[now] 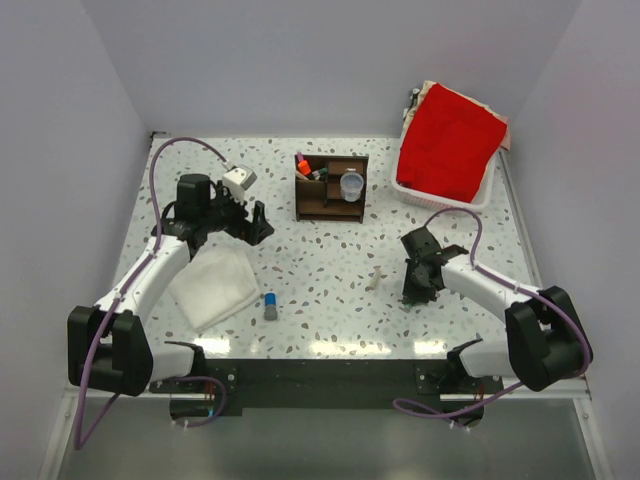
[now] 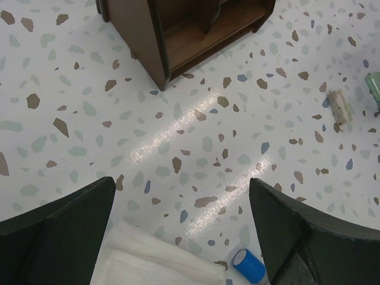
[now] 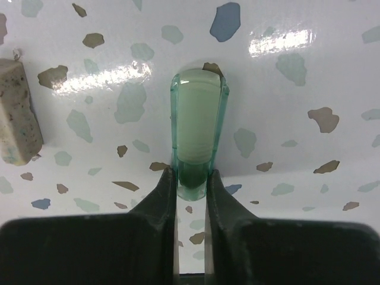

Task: Sort the stationery into containers
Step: Pick up the stationery from the center of the board.

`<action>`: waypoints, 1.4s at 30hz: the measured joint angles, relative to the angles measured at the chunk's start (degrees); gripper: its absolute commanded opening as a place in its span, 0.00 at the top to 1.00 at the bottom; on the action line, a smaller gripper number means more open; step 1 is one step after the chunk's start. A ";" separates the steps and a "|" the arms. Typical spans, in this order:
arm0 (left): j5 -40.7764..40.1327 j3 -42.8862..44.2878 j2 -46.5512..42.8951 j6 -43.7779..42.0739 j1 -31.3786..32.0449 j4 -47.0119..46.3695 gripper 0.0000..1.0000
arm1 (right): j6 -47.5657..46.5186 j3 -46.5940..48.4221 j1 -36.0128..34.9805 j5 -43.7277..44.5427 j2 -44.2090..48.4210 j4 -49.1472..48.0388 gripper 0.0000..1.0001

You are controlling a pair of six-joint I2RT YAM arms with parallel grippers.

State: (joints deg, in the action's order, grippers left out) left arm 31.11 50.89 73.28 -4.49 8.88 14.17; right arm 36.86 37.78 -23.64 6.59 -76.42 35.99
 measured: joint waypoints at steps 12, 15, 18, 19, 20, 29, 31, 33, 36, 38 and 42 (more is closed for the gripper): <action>0.28 0.00 -0.02 1.01 -1.33 -2.62 0.00 | -10.67 12.68 0.00 1.38 0.44 8.02 1.00; 0.26 0.00 0.00 1.05 -1.70 -3.34 0.00 | -13.40 19.47 -0.70 0.96 0.48 6.34 1.00; 0.28 0.59 0.44 1.07 -1.81 -3.43 0.00 | -14.29 22.25 -2.05 -0.33 0.09 3.78 1.00; 0.33 1.18 0.94 1.09 -1.81 -3.43 0.00 | -14.43 22.82 -2.73 -0.72 -0.48 2.99 1.00; 0.37 1.81 1.46 1.09 -1.81 -3.43 0.00 | -14.49 23.23 -3.54 -1.25 -1.22 2.23 1.00; 0.11 6.95 4.46 0.87 -1.81 -3.43 0.00 | -14.38 30.36 -9.81 -3.93 -14.58 -0.57 1.00; -0.26 6.95 4.44 0.83 -1.81 -3.26 0.00 | -14.32 32.83 -10.32 -4.26 -17.35 -0.79 1.00; -0.57 6.95 4.24 0.79 -1.88 -2.89 0.00 | -14.21 35.63 -10.54 -4.35 -20.06 -1.01 1.00; -1.14 6.62 3.21 0.42 -2.12 -2.54 0.00 | -13.97 39.52 -10.54 -4.20 -23.91 -1.22 1.00; -1.40 6.36 2.27 0.35 -2.29 -2.43 0.00 | -13.97 41.33 -10.54 -3.74 -26.03 -1.33 1.00; -1.70 6.32 1.38 0.28 -2.51 -2.51 0.00 | -13.94 43.87 -10.54 -2.14 -29.35 -1.16 1.00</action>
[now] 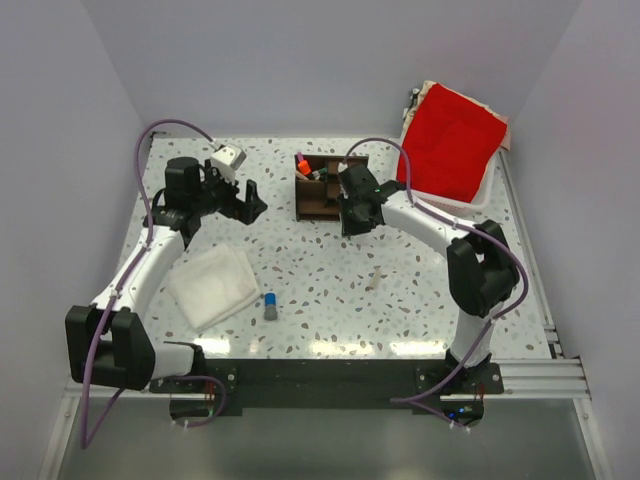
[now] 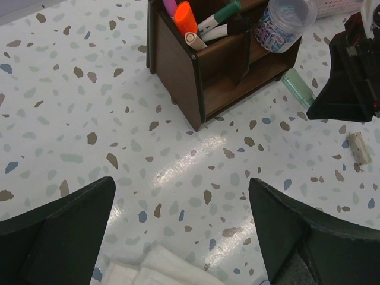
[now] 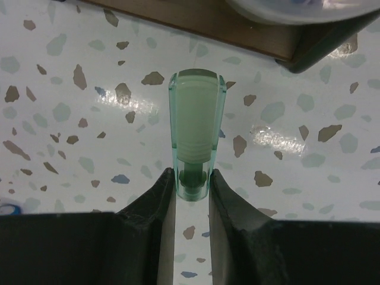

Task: Sort the stationery into containers
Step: Pick up the stationery from the center of the board, then place the stationery in the storage box.

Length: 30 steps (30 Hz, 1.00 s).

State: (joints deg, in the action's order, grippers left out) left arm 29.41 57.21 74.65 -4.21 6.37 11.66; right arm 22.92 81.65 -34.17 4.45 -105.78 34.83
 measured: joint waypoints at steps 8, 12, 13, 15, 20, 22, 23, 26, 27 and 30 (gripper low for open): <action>-0.24 -0.57 -0.02 -0.55 -0.52 0.00 0.00 | 0.63 3.78 0.07 5.22 -4.24 0.59 1.00; -0.24 -0.70 -0.02 -0.90 -0.74 -0.02 0.00 | 0.66 6.23 0.46 6.91 -5.57 0.44 1.00; -0.24 -0.72 -0.02 -0.90 -0.76 -0.02 0.00 | 0.66 6.49 0.61 7.23 -5.73 0.46 1.00; -0.24 -0.76 -0.02 -0.90 -0.76 -0.02 0.00 | 0.66 7.02 0.98 8.07 -6.14 0.70 1.00; -0.24 -0.76 -0.02 -0.92 -0.81 -0.02 0.00 | 0.66 7.67 1.66 8.57 -8.02 0.79 1.00; -0.24 -0.79 -0.02 -0.90 -0.85 -0.02 0.00 | 0.66 7.72 1.99 8.74 -8.61 0.57 1.00; -0.24 -0.79 -0.02 -0.90 -0.87 -0.02 0.00 | 0.66 7.72 2.10 9.03 -8.74 0.57 1.00; -0.24 -0.87 0.00 -0.90 -1.05 -0.04 0.00 | 0.66 8.00 2.40 9.62 -9.01 0.37 1.00; -0.24 -0.87 0.02 -0.90 -1.11 -0.04 0.00 | 0.66 8.20 2.45 9.68 -9.03 0.28 1.00; -0.22 -0.87 0.02 -0.90 -1.11 -0.09 0.00 | 0.63 9.05 2.47 9.84 -9.03 0.15 1.00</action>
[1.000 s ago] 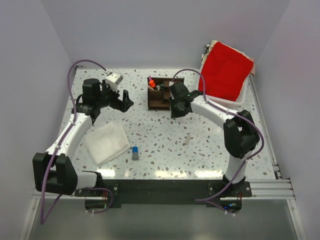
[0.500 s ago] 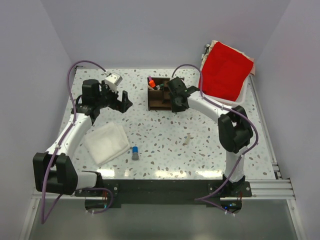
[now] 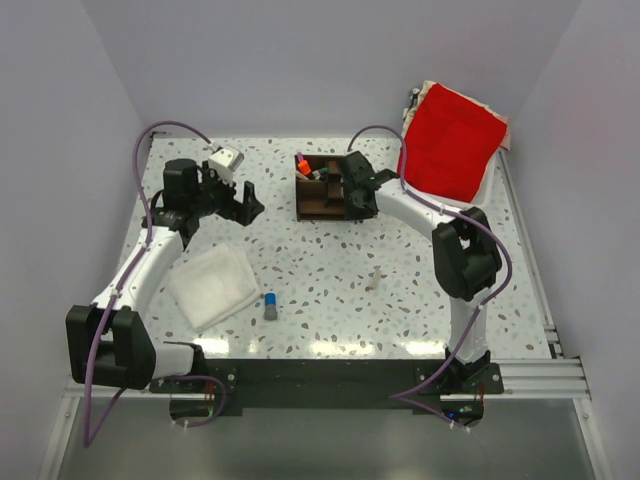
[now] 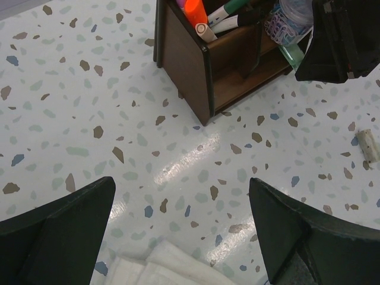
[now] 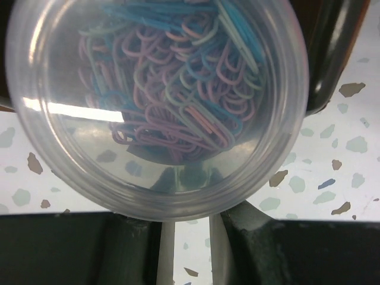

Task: Sort the stationery into containers
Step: Place the stationery in the storage box.

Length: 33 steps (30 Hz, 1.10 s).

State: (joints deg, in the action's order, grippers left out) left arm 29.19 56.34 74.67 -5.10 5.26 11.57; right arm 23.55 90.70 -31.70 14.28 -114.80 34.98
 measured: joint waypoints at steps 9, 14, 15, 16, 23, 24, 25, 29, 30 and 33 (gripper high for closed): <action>0.09 0.00 0.22 0.02 0.00 -0.35 0.00 | -0.04 0.28 0.00 0.22 -0.02 -0.26 1.00; 0.26 -0.02 0.26 0.07 0.00 -0.37 0.00 | -0.02 0.28 -0.07 0.52 -0.02 -0.37 0.99; 0.33 -0.11 0.26 0.07 0.00 -0.46 0.00 | -0.02 0.31 -0.13 0.94 -0.02 -0.42 0.99; 0.46 -0.31 0.26 0.09 0.00 -0.59 0.00 | -0.02 0.31 -0.17 1.25 -0.04 -0.42 0.97; 0.70 -0.87 0.33 0.24 0.00 -0.81 0.00 | 0.00 1.42 -0.50 3.23 -1.01 -0.81 0.92; 0.74 -0.87 0.33 0.44 0.00 -0.83 0.00 | 0.02 1.84 -0.55 3.32 -1.25 -0.81 0.92; 0.79 -0.87 0.33 0.59 0.00 -0.83 0.00 | 0.02 2.23 -0.61 3.45 -1.53 -0.83 0.92; 1.01 -0.90 0.33 1.07 -0.02 -0.83 0.00 | 0.04 3.15 -1.01 4.26 -2.29 -1.01 0.92; 1.05 -0.90 0.33 1.07 -0.02 -0.83 0.00 | 0.04 3.21 -1.05 4.28 -2.38 -1.01 0.91; 1.09 -0.94 0.33 1.09 -0.04 -0.85 0.00 | 0.07 3.76 -1.27 4.61 -2.93 -1.09 0.90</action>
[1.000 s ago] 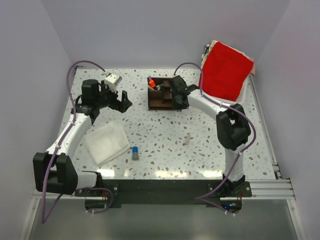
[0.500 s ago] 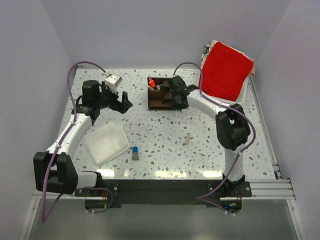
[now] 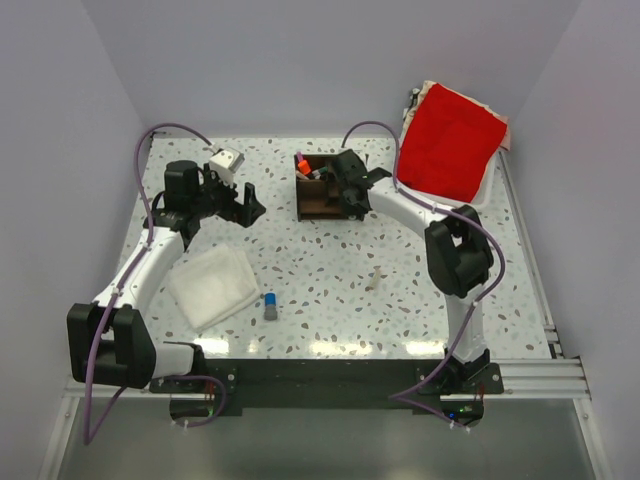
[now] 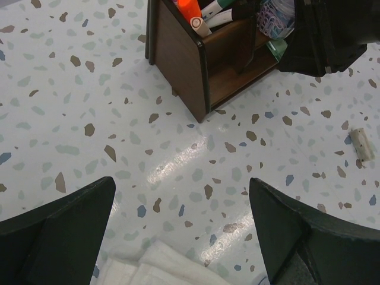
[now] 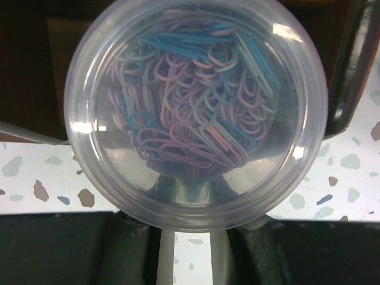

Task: Sort the stationery into containers
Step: Place the stationery in the storage box.

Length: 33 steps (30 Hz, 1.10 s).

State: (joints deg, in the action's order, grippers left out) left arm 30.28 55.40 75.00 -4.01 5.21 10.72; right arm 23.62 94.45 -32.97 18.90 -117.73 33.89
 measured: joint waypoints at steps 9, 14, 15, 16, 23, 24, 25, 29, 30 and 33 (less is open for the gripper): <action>0.04 -0.02 0.00 0.13 0.00 0.00 0.00 | -0.09 1.40 -0.11 1.64 -1.51 -1.09 0.67; 0.07 -0.02 0.00 0.33 0.00 0.00 0.00 | -0.42 1.55 -0.13 2.60 -2.05 -2.16 0.65; 0.09 -0.02 0.00 0.35 0.00 0.00 0.00 | -0.46 1.55 -0.13 2.64 -2.05 -2.34 0.66; 0.11 -0.02 0.00 0.37 0.00 0.00 0.00 | -0.50 1.55 -0.13 2.64 -2.05 -2.40 0.66; 0.50 -0.02 0.00 0.42 -0.02 -0.02 0.00 | -0.74 1.55 -0.20 2.67 -2.05 -3.41 0.50; 0.59 -0.02 0.00 0.42 -0.02 -0.02 0.00 | -0.76 1.55 -0.20 2.64 -2.05 -3.58 0.50; 0.66 -0.02 0.00 0.44 -0.02 -0.02 0.00 | -0.76 1.55 -0.20 2.64 -2.05 -3.65 0.49; 0.85 -0.02 0.00 0.44 -0.02 -0.04 0.00 | -0.72 1.51 -0.20 2.62 -2.05 -3.65 0.49; 0.85 -0.02 0.00 0.44 -0.02 -0.04 0.00 | -0.72 1.40 -0.20 2.62 -2.05 -3.67 0.50; 0.85 -0.02 0.00 0.46 -0.02 -0.20 0.00 | -0.63 0.63 -0.20 2.60 -2.05 -3.74 0.55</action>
State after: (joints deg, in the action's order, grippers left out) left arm 31.14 55.37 75.00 -3.55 5.19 10.52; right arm 22.98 95.09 -33.17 21.50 -119.79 30.15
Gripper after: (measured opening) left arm 0.997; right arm 0.477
